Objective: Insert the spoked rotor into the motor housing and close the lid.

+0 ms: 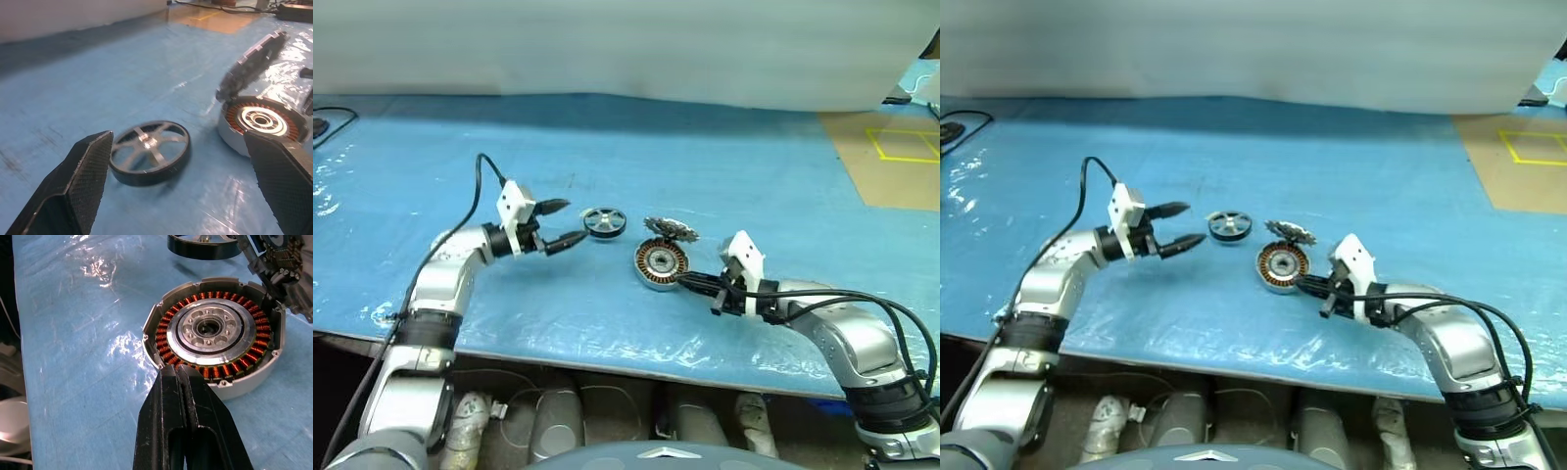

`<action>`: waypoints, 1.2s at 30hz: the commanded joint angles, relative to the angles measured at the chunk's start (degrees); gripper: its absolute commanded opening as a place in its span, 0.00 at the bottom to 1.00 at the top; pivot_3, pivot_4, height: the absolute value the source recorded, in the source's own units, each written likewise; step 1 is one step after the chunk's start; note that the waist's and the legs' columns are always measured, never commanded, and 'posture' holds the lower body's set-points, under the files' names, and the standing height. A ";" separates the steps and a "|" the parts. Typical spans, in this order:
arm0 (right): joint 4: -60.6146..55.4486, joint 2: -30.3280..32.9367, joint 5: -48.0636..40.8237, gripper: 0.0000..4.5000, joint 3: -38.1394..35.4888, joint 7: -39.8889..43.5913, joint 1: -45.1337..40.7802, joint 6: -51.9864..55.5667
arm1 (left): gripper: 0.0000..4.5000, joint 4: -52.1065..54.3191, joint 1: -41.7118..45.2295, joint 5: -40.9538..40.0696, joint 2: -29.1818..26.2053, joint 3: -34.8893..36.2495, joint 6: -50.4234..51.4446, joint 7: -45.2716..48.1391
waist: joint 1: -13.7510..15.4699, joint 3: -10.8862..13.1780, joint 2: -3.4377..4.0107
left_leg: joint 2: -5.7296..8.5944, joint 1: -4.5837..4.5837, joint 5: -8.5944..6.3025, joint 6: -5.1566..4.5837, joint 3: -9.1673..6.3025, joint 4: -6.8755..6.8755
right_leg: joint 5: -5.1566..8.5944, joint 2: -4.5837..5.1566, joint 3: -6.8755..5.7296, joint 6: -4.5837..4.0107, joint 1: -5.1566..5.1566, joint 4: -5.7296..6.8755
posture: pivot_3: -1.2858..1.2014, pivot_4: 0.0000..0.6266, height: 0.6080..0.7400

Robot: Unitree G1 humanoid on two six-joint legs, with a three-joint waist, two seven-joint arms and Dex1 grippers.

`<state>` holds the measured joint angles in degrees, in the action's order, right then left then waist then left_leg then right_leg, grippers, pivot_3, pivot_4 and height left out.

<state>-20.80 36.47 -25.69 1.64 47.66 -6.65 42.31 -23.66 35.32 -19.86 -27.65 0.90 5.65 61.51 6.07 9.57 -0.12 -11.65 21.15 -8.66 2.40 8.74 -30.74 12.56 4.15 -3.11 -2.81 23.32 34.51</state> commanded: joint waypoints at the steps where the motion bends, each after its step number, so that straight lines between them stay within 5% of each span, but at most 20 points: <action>1: -3.86 0.87 -1.56 0.00 -2.10 -0.16 1.20 -0.69 | 1.00 -8.61 8.49 2.25 0.49 -0.30 -4.22 2.05 | 0.01 0.00 0.00 | 0.03 -0.01 0.00 0.00 0.00 -0.01 | 0.00 0.01 0.00 0.01 -0.02 -0.01 | 0.52 0.24 1.00; 6: -7.48 1.85 -1.38 0.00 -4.05 -1.45 5.33 -1.03 | 1.00 -27.30 21.14 10.65 2.54 -6.19 -10.55 6.00 | 0.26 0.01 -0.01 | 0.11 0.08 0.05 0.07 -0.05 0.11 | 0.01 0.01 0.00 0.02 0.00 -0.12 | 0.52 0.24 1.00; 13: -9.38 -0.40 -0.02 0.00 -5.07 -7.06 9.10 -2.26 | 1.00 -45.55 32.73 24.51 3.83 -13.08 -20.52 0.29 | 0.28 0.06 -0.10 | 0.33 0.27 0.07 0.12 -0.23 0.14 | -0.02 0.00 -0.15 0.17 0.03 -0.28 | 0.52 0.24 1.00; 24: -11.76 -3.29 3.23 0.00 -3.38 -13.65 14.79 -4.01 | 1.00 -50.95 38.92 27.64 7.25 -12.22 -17.58 10.89 | 1.79 0.09 -0.14 | 0.32 0.47 0.08 0.13 -0.26 0.18 | -0.39 0.20 -0.21 0.02 -0.08 -0.72 | 0.52 0.24 1.00; 36: -14.54 -3.56 3.97 0.00 -2.40 -16.40 17.77 -3.17 | 1.00 -51.77 39.03 32.81 9.59 -13.95 -18.76 7.53 | 2.02 0.09 -0.15 | 0.29 0.46 0.06 0.07 -0.26 0.19 | -0.41 0.18 -0.26 -0.03 -0.08 -0.73 | 0.52 0.24 1.00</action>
<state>-32.57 33.14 -21.52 -0.40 31.66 10.67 39.39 -75.73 72.51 12.50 -18.14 -12.99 -12.27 70.53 8.09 9.66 -0.27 -11.36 21.61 -8.60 2.47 8.48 -30.55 12.15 4.33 -3.37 -2.84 23.24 33.78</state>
